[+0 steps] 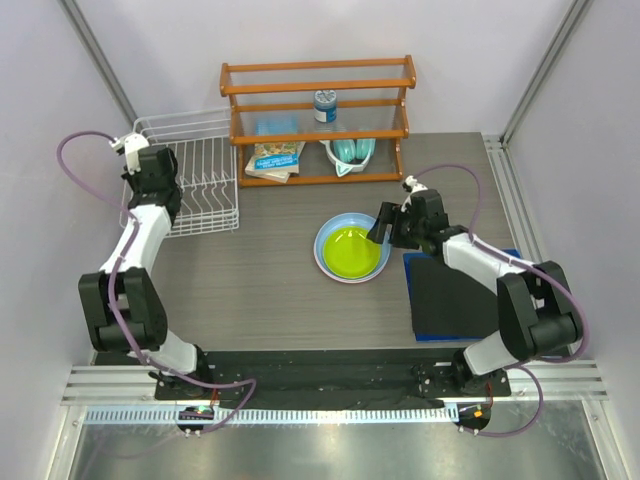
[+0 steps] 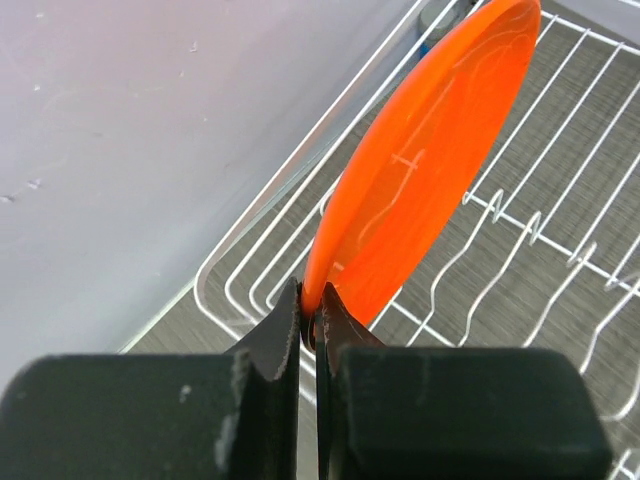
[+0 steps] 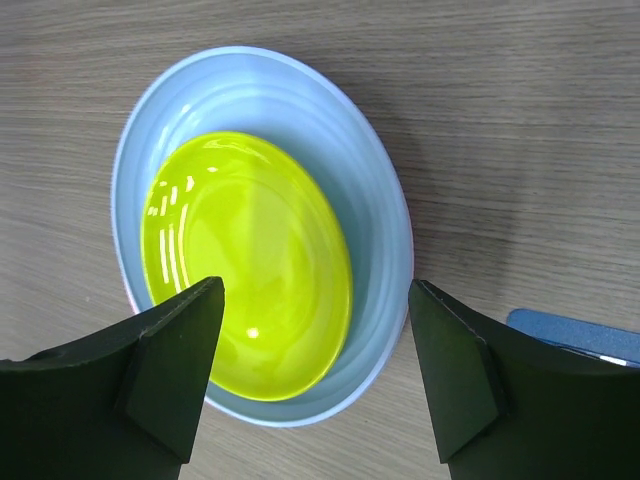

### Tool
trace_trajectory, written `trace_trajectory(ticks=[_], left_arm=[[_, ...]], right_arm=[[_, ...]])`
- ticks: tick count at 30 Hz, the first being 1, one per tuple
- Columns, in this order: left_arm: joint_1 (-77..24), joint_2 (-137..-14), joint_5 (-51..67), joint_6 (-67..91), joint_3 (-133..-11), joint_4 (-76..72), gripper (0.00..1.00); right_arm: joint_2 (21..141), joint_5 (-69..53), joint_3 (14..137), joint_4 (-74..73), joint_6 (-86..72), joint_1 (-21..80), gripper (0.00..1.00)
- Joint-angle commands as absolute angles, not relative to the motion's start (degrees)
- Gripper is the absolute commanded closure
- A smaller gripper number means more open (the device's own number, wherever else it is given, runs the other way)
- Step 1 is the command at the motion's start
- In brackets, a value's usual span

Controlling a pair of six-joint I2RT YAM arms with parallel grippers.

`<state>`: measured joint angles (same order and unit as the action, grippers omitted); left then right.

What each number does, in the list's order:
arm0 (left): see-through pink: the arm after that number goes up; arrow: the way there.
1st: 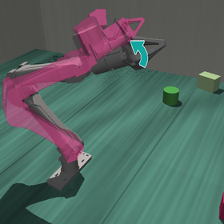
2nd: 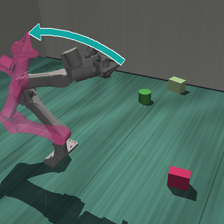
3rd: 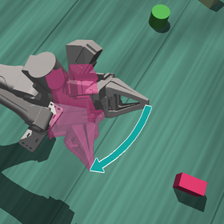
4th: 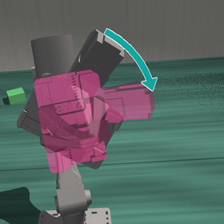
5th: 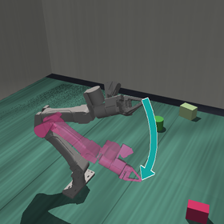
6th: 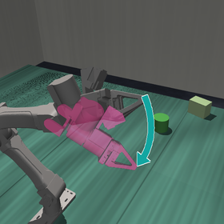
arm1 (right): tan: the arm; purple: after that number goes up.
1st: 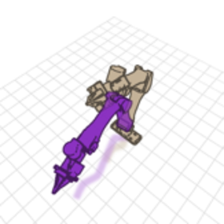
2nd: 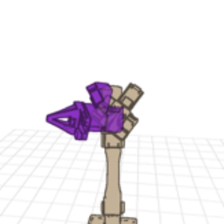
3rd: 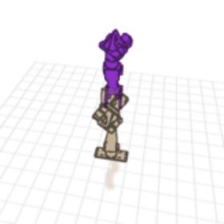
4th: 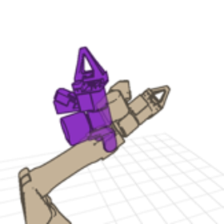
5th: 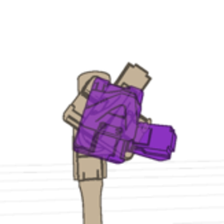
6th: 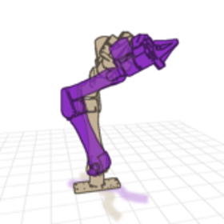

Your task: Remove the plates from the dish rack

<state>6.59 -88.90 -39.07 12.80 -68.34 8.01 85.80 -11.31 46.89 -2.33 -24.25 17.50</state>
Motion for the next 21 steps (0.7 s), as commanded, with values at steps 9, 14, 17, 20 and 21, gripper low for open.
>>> trace_trajectory(ticks=[9, 14, 17, 20, 21], left_arm=[[2.82, -72.96, -25.59, 18.54, -65.39, 13.88, 1.0], [-2.8, -68.04, -12.84, 24.25, -62.76, 15.91, 1.0], [-6.32, -66.36, -6.52, 27.24, -59.77, 15.21, 1.0], [-9.13, -65.31, -0.54, 29.79, -57.58, 14.33, 1.0], [-9.84, -64.61, 1.39, 30.14, -57.13, 13.63, 1.0]], right_arm=[[71.73, -13.88, 44.47, -4.57, -26.53, 17.23, 0.2], [66.45, -18.36, 42.28, -2.64, -29.87, 17.49, 0.2], [63.73, -20.47, 40.7, -0.27, -32.86, 17.84, 0.2], [61.62, -21.44, 39.55, 2.46, -34.8, 19.07, 0.19], [61.18, -21.18, 39.46, 2.9, -35.07, 19.59, 0.2]])
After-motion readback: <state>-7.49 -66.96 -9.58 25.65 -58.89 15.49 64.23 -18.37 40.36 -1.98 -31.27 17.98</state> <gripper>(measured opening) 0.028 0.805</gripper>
